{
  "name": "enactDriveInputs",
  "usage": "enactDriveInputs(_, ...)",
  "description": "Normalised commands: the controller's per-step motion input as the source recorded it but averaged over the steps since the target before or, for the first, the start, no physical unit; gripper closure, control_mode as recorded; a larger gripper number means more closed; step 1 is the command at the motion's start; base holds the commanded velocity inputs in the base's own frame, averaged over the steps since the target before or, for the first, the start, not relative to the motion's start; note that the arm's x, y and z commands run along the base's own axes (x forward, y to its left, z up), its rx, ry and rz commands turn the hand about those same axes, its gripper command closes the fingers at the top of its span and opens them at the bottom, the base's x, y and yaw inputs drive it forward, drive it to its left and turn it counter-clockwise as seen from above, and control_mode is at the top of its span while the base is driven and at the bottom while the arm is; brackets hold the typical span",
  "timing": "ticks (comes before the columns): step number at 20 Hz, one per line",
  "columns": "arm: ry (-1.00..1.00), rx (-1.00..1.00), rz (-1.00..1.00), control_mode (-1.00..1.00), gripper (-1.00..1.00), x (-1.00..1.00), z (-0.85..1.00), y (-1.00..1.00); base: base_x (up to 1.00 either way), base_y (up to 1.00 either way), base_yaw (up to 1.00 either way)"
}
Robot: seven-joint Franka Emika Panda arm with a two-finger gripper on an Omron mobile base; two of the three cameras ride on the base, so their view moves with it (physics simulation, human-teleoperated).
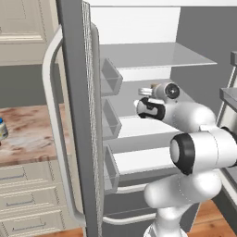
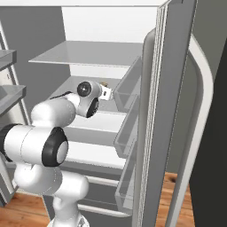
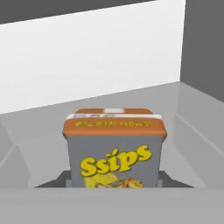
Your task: Place the mayonnaise and ketchup from the counter to the top shelf of the fridge. If the existing items in the fridge are on the top shelf, move them to other shelves.
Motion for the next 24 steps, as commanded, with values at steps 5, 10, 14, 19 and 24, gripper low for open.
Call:
enactDriveInputs(5,-0.25,0.0,0.0,-1.0,1.0,0.13,-0.43,-0.11,0.0,0.0,0.0)
enactDriveInputs(10,-0.08,0.0,0.0,-1.0,1.0,0.06,-0.03,0.0,0.0,0.0,0.0)
enactDriveInputs(14,0.01,0.0,0.0,-1.0,-1.0,0.05,0.0,0.0,0.0,0.0,0.0)
enactDriveInputs(19,0.02,0.02,0.0,-1.0,-1.0,0.0,0.2,-0.03,0.0,0.0,0.0)
enactDriveInputs(24,-0.03,0.05,-0.01,-1.0,-1.0,-0.1,0.67,-0.02,0.0,0.0,0.0)
